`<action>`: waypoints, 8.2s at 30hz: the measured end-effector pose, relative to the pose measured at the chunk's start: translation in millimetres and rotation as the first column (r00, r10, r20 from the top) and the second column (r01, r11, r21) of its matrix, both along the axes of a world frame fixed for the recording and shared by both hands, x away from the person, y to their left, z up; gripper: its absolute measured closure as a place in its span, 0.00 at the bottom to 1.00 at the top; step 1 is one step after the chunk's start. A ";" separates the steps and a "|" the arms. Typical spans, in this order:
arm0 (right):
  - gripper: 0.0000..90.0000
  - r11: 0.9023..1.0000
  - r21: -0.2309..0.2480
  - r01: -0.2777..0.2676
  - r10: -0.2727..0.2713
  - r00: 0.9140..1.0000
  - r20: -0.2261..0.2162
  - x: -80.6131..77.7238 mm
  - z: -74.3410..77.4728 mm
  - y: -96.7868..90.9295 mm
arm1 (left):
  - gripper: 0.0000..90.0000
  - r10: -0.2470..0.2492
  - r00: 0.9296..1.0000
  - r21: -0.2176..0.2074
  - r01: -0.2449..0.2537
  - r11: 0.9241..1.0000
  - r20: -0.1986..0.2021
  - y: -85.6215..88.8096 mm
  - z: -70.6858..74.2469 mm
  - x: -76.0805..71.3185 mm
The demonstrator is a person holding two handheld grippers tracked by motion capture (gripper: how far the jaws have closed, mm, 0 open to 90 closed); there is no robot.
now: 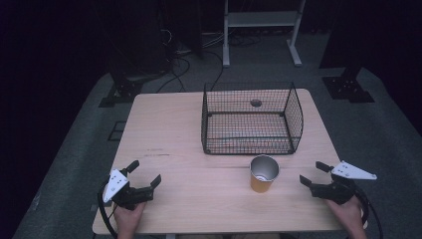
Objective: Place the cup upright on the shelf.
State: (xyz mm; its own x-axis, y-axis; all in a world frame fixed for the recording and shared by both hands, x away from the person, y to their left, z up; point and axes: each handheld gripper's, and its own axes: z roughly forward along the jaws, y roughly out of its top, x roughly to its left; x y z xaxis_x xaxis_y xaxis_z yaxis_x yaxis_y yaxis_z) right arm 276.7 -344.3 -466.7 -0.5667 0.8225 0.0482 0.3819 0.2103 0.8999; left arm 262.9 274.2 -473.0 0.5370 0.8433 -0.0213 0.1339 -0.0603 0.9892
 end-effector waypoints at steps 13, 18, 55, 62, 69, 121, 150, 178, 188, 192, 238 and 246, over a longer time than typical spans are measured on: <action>0.16 0.999 0.002 -0.035 0.035 0.999 0.007 -9.0 8.2 3.9 | 0.02 -0.007 1.000 -0.005 0.007 1.000 0.002 0.0 -0.3 -1.7; 0.16 0.998 -0.006 -0.063 0.063 0.998 0.010 -15.0 11.6 9.4 | 0.02 -0.007 1.000 -0.003 0.007 1.000 0.003 -0.1 -0.3 -1.9; 0.07 0.965 -0.055 -0.256 0.255 0.967 -0.020 -22.9 25.1 80.9 | 0.02 -0.009 1.000 -0.004 0.009 1.000 0.005 0.4 -0.1 -1.9; 0.03 0.961 -0.063 -0.268 0.267 0.963 -0.025 -17.6 27.5 93.2 | 0.02 -0.010 1.000 -0.004 0.010 1.000 0.006 0.6 0.0 -1.9; 0.03 0.960 -0.072 -0.272 0.270 0.962 -0.035 -10.6 29.0 104.4 | 0.02 -0.011 1.000 -0.004 0.011 1.000 0.007 0.7 0.0 -1.9; 0.14 0.938 0.006 -0.346 0.345 0.936 -0.061 19.5 67.6 111.0 | 0.02 -0.010 1.000 -0.004 0.010 1.000 0.009 1.3 0.2 -1.9; 0.14 0.895 0.077 -0.440 0.445 0.892 -0.078 46.3 114.3 111.8 | 0.02 -0.010 1.000 -0.006 0.010 1.000 0.009 1.5 0.1 -2.0; 0.14 0.866 0.046 -0.498 0.500 0.859 -0.108 110.6 157.4 133.8 | 0.02 -0.009 1.000 -0.019 0.009 1.000 0.010 2.6 0.0 -1.6; 0.14 0.872 0.039 -0.488 0.489 0.862 -0.131 144.3 162.8 144.8 | 0.03 -0.010 1.000 -0.023 0.010 1.000 0.009 3.8 -0.1 -1.9; 0.14 0.873 0.023 -0.487 0.485 0.863 -0.140 155.1 164.3 150.1 | 0.03 -0.011 1.000 -0.025 0.011 1.000 0.008 3.8 -0.1 -1.9; 0.13 0.933 0.003 -0.360 0.348 0.900 -0.264 238.3 108.9 175.9 | 0.02 -0.015 1.000 -0.037 0.015 0.999 0.013 5.0 0.0 -2.2; 0.13 0.947 -0.006 -0.322 0.308 0.910 -0.279 246.9 94.2 174.6 | 0.02 -0.015 1.000 -0.037 0.016 0.999 0.013 5.0 0.0 -2.2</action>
